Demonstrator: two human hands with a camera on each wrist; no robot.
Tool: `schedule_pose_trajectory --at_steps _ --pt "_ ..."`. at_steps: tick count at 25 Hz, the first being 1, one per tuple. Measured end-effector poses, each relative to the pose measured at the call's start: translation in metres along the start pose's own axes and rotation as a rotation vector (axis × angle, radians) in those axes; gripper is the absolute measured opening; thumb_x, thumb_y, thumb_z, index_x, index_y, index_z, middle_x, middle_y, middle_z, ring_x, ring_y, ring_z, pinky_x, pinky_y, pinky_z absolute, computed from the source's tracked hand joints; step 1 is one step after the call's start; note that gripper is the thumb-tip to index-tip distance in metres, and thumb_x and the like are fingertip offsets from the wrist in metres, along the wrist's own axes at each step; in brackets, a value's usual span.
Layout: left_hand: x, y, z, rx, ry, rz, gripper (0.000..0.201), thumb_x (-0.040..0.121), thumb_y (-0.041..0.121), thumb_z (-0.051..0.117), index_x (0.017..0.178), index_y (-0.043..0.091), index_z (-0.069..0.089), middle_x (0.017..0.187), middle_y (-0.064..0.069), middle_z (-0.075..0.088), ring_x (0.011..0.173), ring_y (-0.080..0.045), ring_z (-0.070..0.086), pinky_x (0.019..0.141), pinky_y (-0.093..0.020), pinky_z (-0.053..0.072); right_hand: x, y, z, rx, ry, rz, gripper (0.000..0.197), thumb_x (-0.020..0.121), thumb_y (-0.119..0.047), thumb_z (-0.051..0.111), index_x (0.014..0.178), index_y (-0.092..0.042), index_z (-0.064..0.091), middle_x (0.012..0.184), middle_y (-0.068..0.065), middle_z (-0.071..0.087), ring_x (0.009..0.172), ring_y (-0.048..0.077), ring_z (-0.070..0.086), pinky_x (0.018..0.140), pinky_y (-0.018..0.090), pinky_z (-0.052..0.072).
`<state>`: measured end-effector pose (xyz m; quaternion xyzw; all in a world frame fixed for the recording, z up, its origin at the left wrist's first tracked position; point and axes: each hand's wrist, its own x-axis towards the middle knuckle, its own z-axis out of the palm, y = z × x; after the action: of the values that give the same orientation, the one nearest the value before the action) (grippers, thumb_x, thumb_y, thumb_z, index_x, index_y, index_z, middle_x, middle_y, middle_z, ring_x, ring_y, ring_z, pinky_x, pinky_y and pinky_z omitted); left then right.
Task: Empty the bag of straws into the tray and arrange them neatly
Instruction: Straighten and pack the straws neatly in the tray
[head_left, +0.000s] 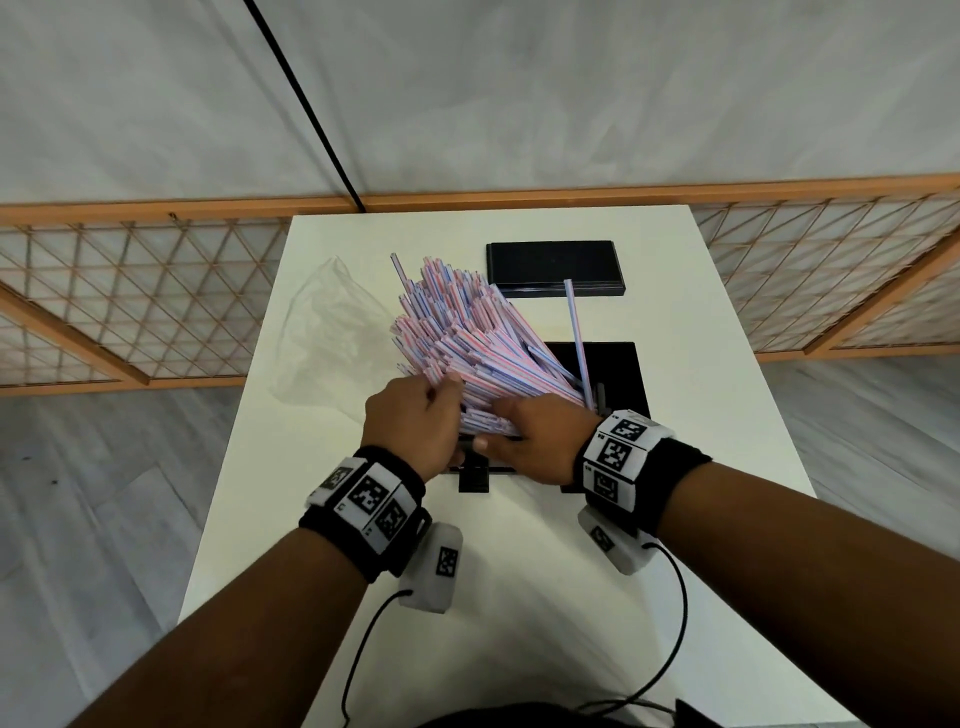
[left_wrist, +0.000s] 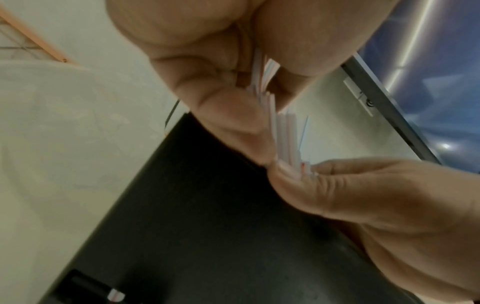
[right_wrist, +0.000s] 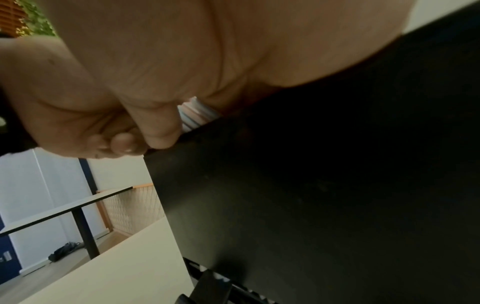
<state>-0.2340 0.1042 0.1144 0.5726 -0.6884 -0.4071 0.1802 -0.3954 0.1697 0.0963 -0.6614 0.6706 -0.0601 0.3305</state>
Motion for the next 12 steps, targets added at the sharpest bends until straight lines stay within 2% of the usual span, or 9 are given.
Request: schedule_pose_trajectory --at_steps 2,3,5,6,7,9,10,11,12 --pt "0.001 0.005 -0.002 -0.092 0.095 -0.011 0.058 0.096 0.051 0.046 0.066 0.007 0.07 0.068 -0.014 0.073 0.07 -0.037 0.072 0.076 -0.046 0.06 0.001 -0.005 -0.001 0.09 0.098 -0.065 0.045 0.091 -0.055 0.051 0.117 -0.02 0.062 0.11 0.004 0.069 0.103 0.024 0.063 0.088 0.032 0.049" --pt "0.001 0.008 -0.003 -0.195 0.118 -0.06 0.058 0.092 0.051 0.049 0.064 0.006 0.072 0.063 -0.015 0.073 0.064 -0.036 0.072 0.072 -0.047 0.062 0.002 -0.006 -0.002 0.128 0.155 -0.09 0.047 0.088 -0.055 0.051 0.116 -0.019 0.062 0.109 0.004 0.068 0.101 0.025 0.063 0.088 0.035 0.05" --pt "0.001 0.013 -0.002 -0.403 0.06 -0.2 0.046 0.089 0.039 0.057 0.062 0.006 0.074 0.057 -0.019 0.07 0.052 -0.036 0.069 0.064 -0.054 0.063 0.005 -0.006 -0.004 0.123 0.208 -0.097 0.041 0.088 -0.05 0.057 0.113 -0.017 0.061 0.107 0.006 0.067 0.1 0.026 0.062 0.086 0.035 0.05" --pt "0.001 0.013 -0.002 -0.417 0.011 -0.241 0.038 0.088 0.033 0.062 0.064 0.006 0.073 0.059 -0.02 0.071 0.05 -0.036 0.069 0.061 -0.056 0.063 0.006 -0.005 -0.005 0.098 0.201 -0.08 0.037 0.089 -0.046 0.062 0.111 -0.017 0.06 0.105 0.006 0.066 0.099 0.026 0.062 0.085 0.035 0.05" --pt "-0.001 0.013 -0.003 -0.33 -0.039 -0.238 0.033 0.087 0.031 0.064 0.069 0.005 0.074 0.063 -0.018 0.072 0.052 -0.036 0.07 0.06 -0.054 0.063 0.005 -0.003 -0.006 0.071 0.187 -0.065 0.036 0.088 -0.045 0.066 0.109 -0.017 0.058 0.104 0.006 0.066 0.098 0.025 0.062 0.084 0.034 0.05" --pt "-0.002 0.007 -0.006 -0.012 -0.045 -0.096 0.038 0.09 0.041 0.064 0.075 0.007 0.071 0.067 -0.009 0.072 0.062 -0.03 0.07 0.065 -0.043 0.06 0.001 0.002 -0.005 0.015 0.174 -0.056 0.04 0.083 -0.046 0.071 0.107 -0.018 0.057 0.102 0.004 0.066 0.095 0.025 0.063 0.082 0.035 0.052" --pt "-0.002 0.004 -0.009 0.103 0.031 -0.033 0.041 0.092 0.047 0.064 0.076 0.01 0.067 0.068 -0.003 0.069 0.065 -0.021 0.066 0.068 -0.037 0.052 -0.003 0.005 -0.005 0.01 0.189 -0.053 0.041 0.081 -0.047 0.073 0.105 -0.019 0.057 0.101 0.004 0.066 0.094 0.024 0.063 0.081 0.035 0.053" --pt "-0.003 0.001 -0.013 0.132 0.107 -0.009 0.041 0.091 0.051 0.066 0.079 0.012 0.062 0.071 0.001 0.065 0.067 -0.013 0.06 0.07 -0.032 0.043 -0.006 0.008 -0.005 0.015 0.213 -0.046 0.041 0.079 -0.047 0.074 0.104 -0.019 0.058 0.1 0.003 0.066 0.093 0.024 0.062 0.081 0.035 0.053" --pt "-0.005 -0.002 -0.017 0.085 0.182 -0.006 0.042 0.089 0.052 0.07 0.086 0.012 0.057 0.075 0.002 0.062 0.068 -0.01 0.056 0.071 -0.03 0.038 -0.009 0.01 -0.005 0.019 0.231 -0.037 0.041 0.079 -0.047 0.075 0.103 -0.019 0.058 0.099 0.003 0.066 0.093 0.024 0.062 0.081 0.034 0.052"
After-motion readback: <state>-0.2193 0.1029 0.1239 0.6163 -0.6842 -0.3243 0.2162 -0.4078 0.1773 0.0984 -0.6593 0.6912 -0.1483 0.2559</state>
